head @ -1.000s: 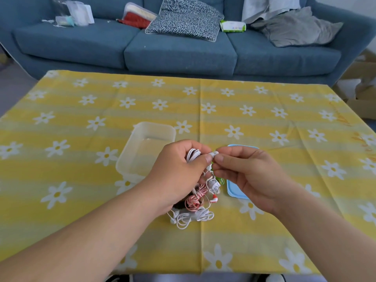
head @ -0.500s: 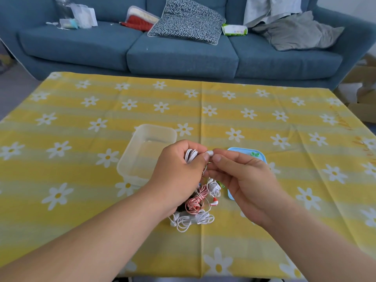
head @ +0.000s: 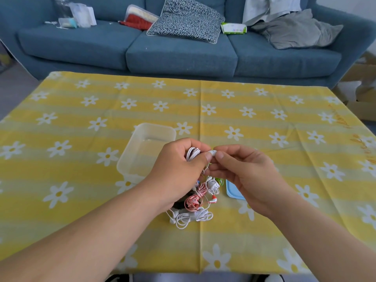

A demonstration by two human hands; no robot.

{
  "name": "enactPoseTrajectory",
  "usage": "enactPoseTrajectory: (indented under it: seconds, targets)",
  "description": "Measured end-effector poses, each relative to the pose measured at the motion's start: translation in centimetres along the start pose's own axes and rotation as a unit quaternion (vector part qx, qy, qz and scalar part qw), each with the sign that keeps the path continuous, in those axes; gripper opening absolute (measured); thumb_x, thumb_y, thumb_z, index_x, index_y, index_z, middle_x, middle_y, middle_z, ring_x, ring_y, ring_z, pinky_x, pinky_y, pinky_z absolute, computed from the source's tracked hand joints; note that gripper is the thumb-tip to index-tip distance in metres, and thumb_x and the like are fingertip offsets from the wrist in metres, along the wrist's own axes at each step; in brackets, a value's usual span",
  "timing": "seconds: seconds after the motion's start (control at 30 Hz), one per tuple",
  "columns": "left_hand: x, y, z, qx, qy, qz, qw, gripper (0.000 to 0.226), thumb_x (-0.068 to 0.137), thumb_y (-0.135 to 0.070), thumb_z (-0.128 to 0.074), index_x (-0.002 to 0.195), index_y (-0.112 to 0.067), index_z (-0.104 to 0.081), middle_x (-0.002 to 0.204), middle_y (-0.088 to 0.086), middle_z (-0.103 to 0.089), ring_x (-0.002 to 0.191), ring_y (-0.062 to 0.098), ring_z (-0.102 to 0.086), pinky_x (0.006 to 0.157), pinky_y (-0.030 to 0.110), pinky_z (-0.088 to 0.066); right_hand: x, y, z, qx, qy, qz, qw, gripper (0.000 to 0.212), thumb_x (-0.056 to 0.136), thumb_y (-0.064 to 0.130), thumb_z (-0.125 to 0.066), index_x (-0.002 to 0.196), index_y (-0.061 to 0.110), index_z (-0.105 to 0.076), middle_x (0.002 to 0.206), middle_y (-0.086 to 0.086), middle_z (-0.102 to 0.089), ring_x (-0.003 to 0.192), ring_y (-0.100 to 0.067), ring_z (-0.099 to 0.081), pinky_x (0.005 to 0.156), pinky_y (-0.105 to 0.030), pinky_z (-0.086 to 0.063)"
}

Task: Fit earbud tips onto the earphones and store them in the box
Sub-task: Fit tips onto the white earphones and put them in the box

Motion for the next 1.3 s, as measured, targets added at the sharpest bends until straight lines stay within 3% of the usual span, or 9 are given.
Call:
enactPoseTrajectory:
  seconds: [0.13,0.27,0.53,0.7,0.83,0.97,1.03,1.17,1.3]
  targets:
    - [0.0,0.8,-0.5,-0.032,0.043,0.057,0.997,0.008,0.094,-0.012,-0.073,0.102,-0.01,-0.074,0.074,0.003,-0.069,0.061,0.013,-0.067,0.061,0.031,-0.06,0.0,2.2,0.5,-0.139,-0.01,0.086,0.987,0.011,0.089,-0.003,-0.072,0.098,0.001,-0.076,0.083,-0.019,-0.077,0.075,-0.028,-0.074,0.079,-0.036,-0.063]
    - [0.1,1.4,-0.4,-0.062,0.065,0.097,0.991,0.012,0.093,-0.01,-0.073,0.105,-0.008,-0.074,0.079,0.005,-0.069,0.065,0.015,-0.068,0.057,0.026,-0.055,-0.2,2.3,0.0,-0.136,0.013,0.084,0.987,0.019,0.089,-0.007,-0.069,0.105,0.003,-0.075,0.083,-0.015,-0.078,0.074,-0.023,-0.075,0.074,-0.027,-0.061]
    - [0.0,2.1,0.6,-0.106,0.049,0.141,0.983,0.004,0.093,-0.008,-0.072,0.097,-0.009,-0.073,0.072,0.004,-0.066,0.06,0.017,-0.066,0.049,0.027,-0.049,0.1,1.7,-1.8,-0.183,0.022,0.091,0.979,0.023,0.095,-0.004,-0.065,0.107,0.013,-0.075,0.084,-0.01,-0.079,0.08,-0.031,-0.075,0.08,-0.039,-0.063]
    - [0.8,1.9,3.4,-0.1,-0.004,0.135,0.986,0.007,0.093,-0.01,-0.073,0.1,-0.008,-0.073,0.081,0.008,-0.067,0.06,0.017,-0.065,0.049,0.027,-0.049,1.1,0.9,-2.9,-0.164,-0.007,0.077,0.983,0.031,0.094,-0.003,-0.067,0.118,0.016,-0.07,0.086,-0.013,-0.077,0.073,-0.022,-0.074,0.074,-0.034,-0.063]
    - [2.7,1.1,9.2,0.009,-0.112,0.065,0.992,0.006,0.094,-0.016,-0.072,0.099,-0.013,-0.071,0.079,0.004,-0.069,0.059,0.013,-0.068,0.051,0.026,-0.052,2.0,-0.5,-5.2,-0.181,0.002,0.053,0.982,0.029,0.095,-0.002,-0.065,0.12,0.012,-0.069,0.088,-0.013,-0.078,0.069,-0.016,-0.073,0.067,-0.027,-0.061]
    - [4.9,1.8,12.6,0.156,-0.159,0.009,0.975,0.004,0.092,-0.027,-0.07,0.09,-0.024,-0.068,0.091,-0.002,-0.068,0.082,0.022,-0.072,0.067,0.034,-0.057,2.5,-1.9,-7.9,-0.186,0.023,0.04,0.981,0.024,0.094,0.001,-0.066,0.113,0.014,-0.072,0.087,-0.012,-0.078,0.067,-0.015,-0.072,0.066,-0.026,-0.06]
    - [6.0,2.6,12.4,0.288,-0.118,-0.002,0.95,0.005,0.094,-0.026,-0.067,0.09,-0.024,-0.067,0.092,-0.007,-0.061,0.089,0.019,-0.063,0.072,0.027,-0.046,2.7,-2.2,-8.7,-0.199,0.027,0.044,0.979,0.024,0.094,0.002,-0.067,0.113,0.016,-0.072,0.087,-0.011,-0.078,0.067,-0.014,-0.072,0.068,-0.029,-0.061]
    - [6.8,5.5,10.4,0.499,0.008,0.036,0.866,0.005,0.091,-0.024,-0.065,0.093,-0.028,-0.067,0.105,-0.004,-0.067,0.097,0.021,-0.064,0.074,0.029,-0.047,3.1,-2.6,-9.2,-0.209,0.035,0.044,0.976,0.026,0.096,0.005,-0.065,0.118,0.019,-0.068,0.085,-0.009,-0.078,0.069,-0.016,-0.072,0.071,-0.035,-0.062]
    - [6.6,6.1,10.0,0.529,0.059,0.056,0.844,0.026,0.088,-0.025,-0.064,0.114,-0.023,-0.064,0.112,0.0,-0.066,0.089,0.022,-0.064,0.076,0.03,-0.052,3.4,-2.9,-8.6,-0.221,0.025,0.028,0.974,0.024,0.098,0.005,-0.061,0.117,0.018,-0.068,0.086,-0.008,-0.079,0.071,-0.018,-0.074,0.071,-0.034,-0.063]
Point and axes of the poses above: each hand's wrist, its own x-axis towards the middle knuckle, its own z-axis out of the back of the hand, y = z × x, the point moved 10 cm from there along x, towards the middle knuckle
